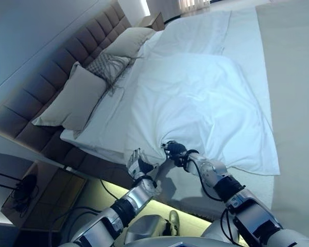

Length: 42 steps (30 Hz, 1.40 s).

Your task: Make the bed neatly

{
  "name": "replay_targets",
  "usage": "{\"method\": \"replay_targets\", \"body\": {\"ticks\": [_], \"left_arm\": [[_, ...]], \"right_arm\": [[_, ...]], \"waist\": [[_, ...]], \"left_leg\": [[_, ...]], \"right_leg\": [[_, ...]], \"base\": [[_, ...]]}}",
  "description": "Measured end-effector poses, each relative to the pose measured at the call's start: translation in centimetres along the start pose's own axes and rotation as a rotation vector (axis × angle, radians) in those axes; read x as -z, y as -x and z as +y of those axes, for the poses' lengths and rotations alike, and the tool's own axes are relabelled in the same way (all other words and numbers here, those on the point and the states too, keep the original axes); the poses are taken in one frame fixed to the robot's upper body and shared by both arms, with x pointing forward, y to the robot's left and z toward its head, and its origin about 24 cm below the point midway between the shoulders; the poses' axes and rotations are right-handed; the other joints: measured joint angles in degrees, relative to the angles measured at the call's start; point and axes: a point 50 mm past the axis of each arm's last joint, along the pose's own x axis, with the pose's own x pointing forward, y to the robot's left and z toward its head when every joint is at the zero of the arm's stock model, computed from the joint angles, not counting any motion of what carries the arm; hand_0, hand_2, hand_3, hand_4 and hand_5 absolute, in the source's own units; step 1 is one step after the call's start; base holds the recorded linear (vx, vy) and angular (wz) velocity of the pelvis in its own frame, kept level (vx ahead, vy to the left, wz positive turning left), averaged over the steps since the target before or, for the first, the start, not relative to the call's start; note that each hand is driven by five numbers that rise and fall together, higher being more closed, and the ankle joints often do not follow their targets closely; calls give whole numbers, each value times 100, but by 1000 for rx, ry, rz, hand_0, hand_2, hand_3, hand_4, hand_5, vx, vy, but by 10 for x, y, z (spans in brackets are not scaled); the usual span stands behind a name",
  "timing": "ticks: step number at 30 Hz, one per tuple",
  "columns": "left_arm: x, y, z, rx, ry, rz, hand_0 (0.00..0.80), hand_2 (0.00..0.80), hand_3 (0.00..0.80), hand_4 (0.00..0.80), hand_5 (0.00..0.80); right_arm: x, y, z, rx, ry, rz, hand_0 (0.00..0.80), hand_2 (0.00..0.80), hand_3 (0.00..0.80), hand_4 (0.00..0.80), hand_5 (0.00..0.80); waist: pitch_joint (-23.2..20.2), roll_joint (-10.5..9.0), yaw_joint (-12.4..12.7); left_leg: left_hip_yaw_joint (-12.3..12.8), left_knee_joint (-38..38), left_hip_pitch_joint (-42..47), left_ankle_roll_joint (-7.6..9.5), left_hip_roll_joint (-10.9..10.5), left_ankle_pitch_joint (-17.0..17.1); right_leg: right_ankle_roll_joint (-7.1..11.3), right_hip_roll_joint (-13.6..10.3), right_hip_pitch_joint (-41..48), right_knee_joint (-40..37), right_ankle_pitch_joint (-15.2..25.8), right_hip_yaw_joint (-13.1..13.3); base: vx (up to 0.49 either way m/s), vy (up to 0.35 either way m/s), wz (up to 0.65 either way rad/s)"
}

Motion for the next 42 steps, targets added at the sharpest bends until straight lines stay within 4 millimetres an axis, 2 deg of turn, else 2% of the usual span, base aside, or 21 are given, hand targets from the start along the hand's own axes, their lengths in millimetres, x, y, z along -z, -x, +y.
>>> {"method": "replay_targets", "body": {"ticks": [7,9,16,22,27,28,29,35,42], "left_arm": [[-9,-2,1,10,-2,-17,0,0,0,0,0],[-17,-4,3,3,5,-37,0,0,0,0,0],[-34,-9,7,2,47,-62,0,0,0,0,0],[-35,-11,9,-6,49,-60,0,0,0,0,0],[-41,-18,18,-50,46,-65,0,0,0,0,0],[-43,-19,20,-57,42,-69,703,703,703,703,703],[-45,-20,20,-61,40,-72,800,800,800,800,800],[-45,-29,28,-125,14,-60,800,800,800,800,800],[-50,-33,32,-161,14,-75,800,800,800,800,800]], "right_arm": [[-5,2,9,-36,-4,-21,800,800,800,800,800],[-10,4,13,-53,5,-39,800,800,800,800,800],[-24,4,20,-58,40,-47,800,800,800,800,800],[-29,5,23,-58,54,-62,800,800,800,800,800],[-44,9,35,-96,83,-115,800,800,800,800,800],[-46,10,37,-104,81,-123,800,800,800,800,800],[-48,10,39,-109,79,-127,800,800,800,800,800],[-47,9,47,-123,96,-125,800,800,800,800,800],[-48,9,50,-133,103,-142,800,800,800,800,800]], "waist": [[64,94,-76],[128,164,-85],[382,222,-153],[486,239,-238],[687,233,-242],[706,232,-242],[738,253,-242],[786,251,-238],[789,250,-240]], "left_leg": [[44,82,-210,-8,-10,-5],[45,173,-363,-11,-21,-6],[142,585,-786,4,-105,-120],[182,1069,-1295,-38,2,-244],[178,1340,-1492,-134,143,-329],[177,1364,-1527,-139,150,-332],[177,1375,-1540,-139,163,-332],[130,1480,-1593,-194,245,-407],[123,1510,-1585,-190,232,-413]], "right_leg": [[4,-14,-342,118,18,131],[-4,-25,-523,200,38,218],[-15,-100,-1123,576,32,604],[-83,-62,-1608,859,-6,723],[-217,29,-1817,1018,13,732],[-225,43,-1862,1050,9,741],[-242,66,-1872,1056,19,743],[-271,189,-1918,1050,35,779],[-279,200,-1911,1051,50,820]], "base": [[-14,49,-7],[-26,70,-7],[-10,26,-8],[-71,-61,-3],[1,-42,-15],[0,0,0],[0,0,0],[27,-6,-8],[16,8,-2]]}}
